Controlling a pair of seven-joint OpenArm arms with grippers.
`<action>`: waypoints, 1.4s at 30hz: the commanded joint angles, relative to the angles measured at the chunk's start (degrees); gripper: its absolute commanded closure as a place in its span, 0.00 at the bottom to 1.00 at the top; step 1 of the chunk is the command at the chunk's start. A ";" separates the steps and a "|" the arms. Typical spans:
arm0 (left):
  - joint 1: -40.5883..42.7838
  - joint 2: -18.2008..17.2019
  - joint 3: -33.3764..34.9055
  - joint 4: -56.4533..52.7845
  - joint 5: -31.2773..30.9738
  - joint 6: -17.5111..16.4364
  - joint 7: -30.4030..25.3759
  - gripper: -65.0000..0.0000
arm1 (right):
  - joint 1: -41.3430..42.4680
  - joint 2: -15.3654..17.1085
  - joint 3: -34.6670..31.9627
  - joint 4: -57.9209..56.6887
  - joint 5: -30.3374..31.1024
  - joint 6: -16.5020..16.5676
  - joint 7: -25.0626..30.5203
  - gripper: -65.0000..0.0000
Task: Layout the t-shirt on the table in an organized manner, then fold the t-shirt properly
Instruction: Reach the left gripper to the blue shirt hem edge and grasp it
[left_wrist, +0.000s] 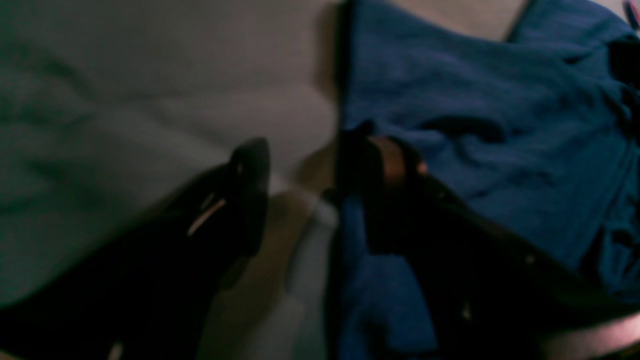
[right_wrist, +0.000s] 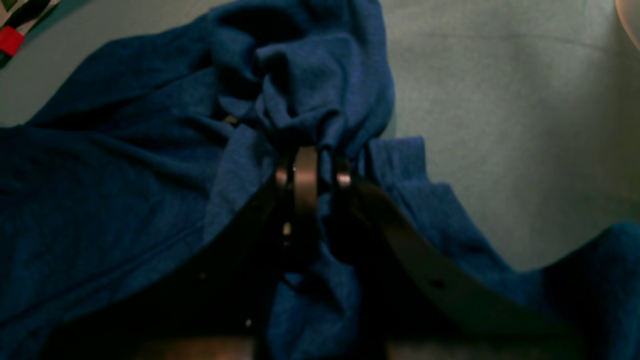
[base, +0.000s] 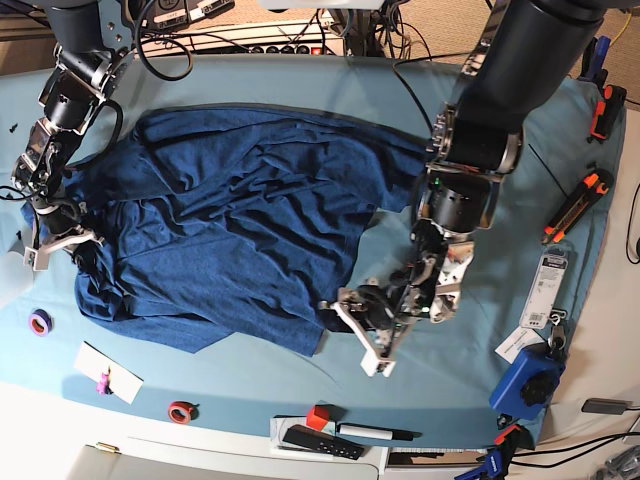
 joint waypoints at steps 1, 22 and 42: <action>-1.99 0.52 -0.11 0.74 -0.59 -0.39 -1.36 0.56 | 1.27 1.49 0.13 1.14 0.94 0.69 1.49 1.00; -1.01 4.39 -0.11 -3.02 -0.46 -0.68 -4.13 0.57 | 1.29 1.44 0.13 1.14 0.96 0.69 2.69 1.00; -1.90 6.41 0.11 -3.02 -1.27 -1.70 -8.17 0.97 | 1.29 1.44 0.13 1.14 0.92 0.69 2.84 1.00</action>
